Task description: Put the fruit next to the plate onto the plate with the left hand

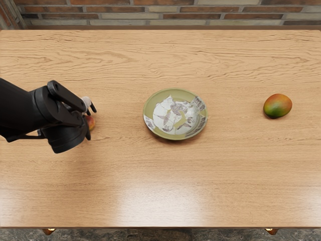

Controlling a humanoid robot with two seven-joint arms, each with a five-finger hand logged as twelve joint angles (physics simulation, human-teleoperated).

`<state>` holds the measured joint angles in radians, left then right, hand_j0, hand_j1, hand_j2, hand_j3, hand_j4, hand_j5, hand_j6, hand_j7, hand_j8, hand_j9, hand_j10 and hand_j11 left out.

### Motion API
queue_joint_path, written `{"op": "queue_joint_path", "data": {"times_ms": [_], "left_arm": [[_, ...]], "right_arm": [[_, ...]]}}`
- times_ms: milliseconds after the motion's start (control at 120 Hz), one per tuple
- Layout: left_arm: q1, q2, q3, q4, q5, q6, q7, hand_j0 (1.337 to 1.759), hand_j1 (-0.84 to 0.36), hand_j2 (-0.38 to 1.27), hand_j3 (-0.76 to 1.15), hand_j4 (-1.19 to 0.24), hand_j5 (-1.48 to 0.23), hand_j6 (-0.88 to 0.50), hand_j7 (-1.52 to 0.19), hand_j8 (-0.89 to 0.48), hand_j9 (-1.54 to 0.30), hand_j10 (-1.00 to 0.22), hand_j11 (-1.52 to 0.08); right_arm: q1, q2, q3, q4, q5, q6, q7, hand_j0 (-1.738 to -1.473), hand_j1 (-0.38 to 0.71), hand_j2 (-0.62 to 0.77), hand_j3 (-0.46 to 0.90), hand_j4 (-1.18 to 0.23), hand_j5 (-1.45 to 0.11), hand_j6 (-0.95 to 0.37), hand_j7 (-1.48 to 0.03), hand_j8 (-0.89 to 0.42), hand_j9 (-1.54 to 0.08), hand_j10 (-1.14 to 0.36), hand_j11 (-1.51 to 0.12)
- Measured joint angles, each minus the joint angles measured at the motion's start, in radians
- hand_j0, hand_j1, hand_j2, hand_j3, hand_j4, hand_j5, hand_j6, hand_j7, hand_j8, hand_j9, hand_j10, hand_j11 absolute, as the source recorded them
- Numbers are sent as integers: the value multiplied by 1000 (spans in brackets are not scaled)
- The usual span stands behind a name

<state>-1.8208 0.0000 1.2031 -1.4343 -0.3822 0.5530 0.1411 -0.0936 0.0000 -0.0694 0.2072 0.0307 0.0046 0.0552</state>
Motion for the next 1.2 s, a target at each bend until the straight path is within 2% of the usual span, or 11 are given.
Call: {"op": "queue_joint_path", "data": {"times_ms": [933, 1042, 1092, 1200], "left_arm": [[18, 0, 1, 0, -3, 42, 0, 1658, -169, 87, 0, -432, -561, -432, -561, -432, -561, -432, -561], [21, 0, 1, 0, -16, 38, 0, 1658, -296, 124, 0, -548, -715, -494, -715, -530, -715, -548, -715], [20, 0, 1, 0, -25, 33, 0, 1656, -311, 187, 0, -609, -797, -474, -801, -503, -804, -606, -804], [18, 0, 1, 0, -36, 26, 1, 1652, -329, 270, 0, -588, -924, -424, -933, -457, -938, -691, -939]], "right_arm": [[0, 0, 0, 0, 0, 0, 0, -1658, -322, -5, 0, -22, -29, -22, -29, -22, -29, -22, -29], [0, 0, 0, 0, 0, 0, 0, -1658, -322, -5, 0, -22, -29, -22, -29, -22, -29, -22, -29], [0, 0, 0, 0, 0, 0, 0, -1658, -322, -5, 0, -22, -29, -22, -29, -22, -29, -22, -29], [0, 0, 0, 0, 0, 0, 0, -1658, -322, -5, 0, -22, -29, -22, -29, -22, -29, -22, -29]]}}
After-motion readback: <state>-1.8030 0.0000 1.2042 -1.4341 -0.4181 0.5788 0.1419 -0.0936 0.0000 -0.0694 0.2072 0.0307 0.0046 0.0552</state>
